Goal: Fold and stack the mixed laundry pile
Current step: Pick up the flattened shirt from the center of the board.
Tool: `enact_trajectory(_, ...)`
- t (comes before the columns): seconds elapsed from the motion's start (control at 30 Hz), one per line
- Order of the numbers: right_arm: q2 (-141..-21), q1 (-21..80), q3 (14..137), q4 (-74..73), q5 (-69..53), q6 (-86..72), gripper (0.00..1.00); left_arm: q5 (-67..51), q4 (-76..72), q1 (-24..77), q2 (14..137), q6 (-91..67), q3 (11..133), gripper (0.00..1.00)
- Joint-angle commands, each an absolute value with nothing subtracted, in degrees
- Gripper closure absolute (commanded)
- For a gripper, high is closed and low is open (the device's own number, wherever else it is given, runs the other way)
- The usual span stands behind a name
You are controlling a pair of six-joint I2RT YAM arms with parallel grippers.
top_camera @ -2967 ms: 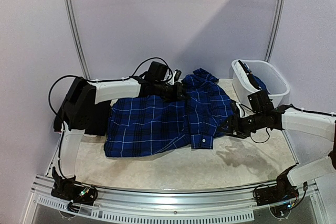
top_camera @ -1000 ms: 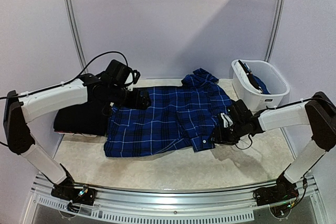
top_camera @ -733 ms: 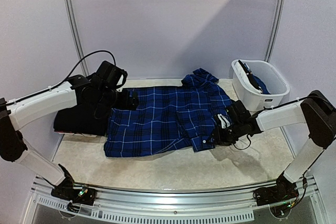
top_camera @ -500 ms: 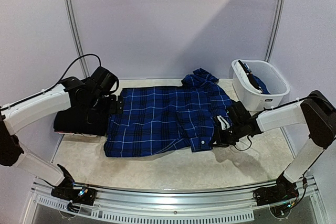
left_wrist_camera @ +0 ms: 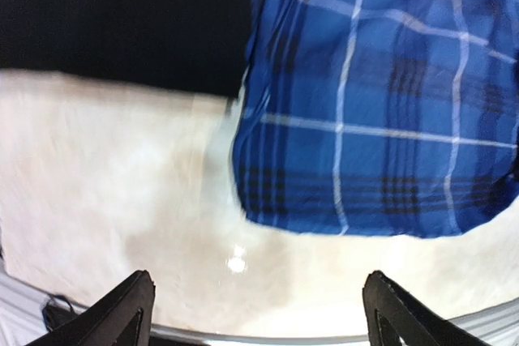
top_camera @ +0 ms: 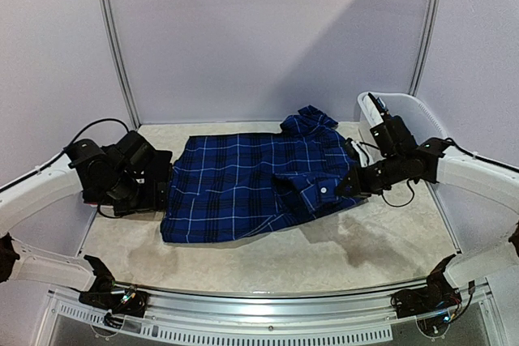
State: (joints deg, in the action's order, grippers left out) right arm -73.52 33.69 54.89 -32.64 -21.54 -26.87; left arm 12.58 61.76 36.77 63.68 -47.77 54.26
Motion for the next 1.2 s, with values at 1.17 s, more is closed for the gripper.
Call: enact_trajectory(1.17, -30.79, 33.58, 66.48, -79.49, -43.46, -34.24, 1.00, 3.67, 43.64, 35.92, 73.36, -72.37, 36.63, 0.39)
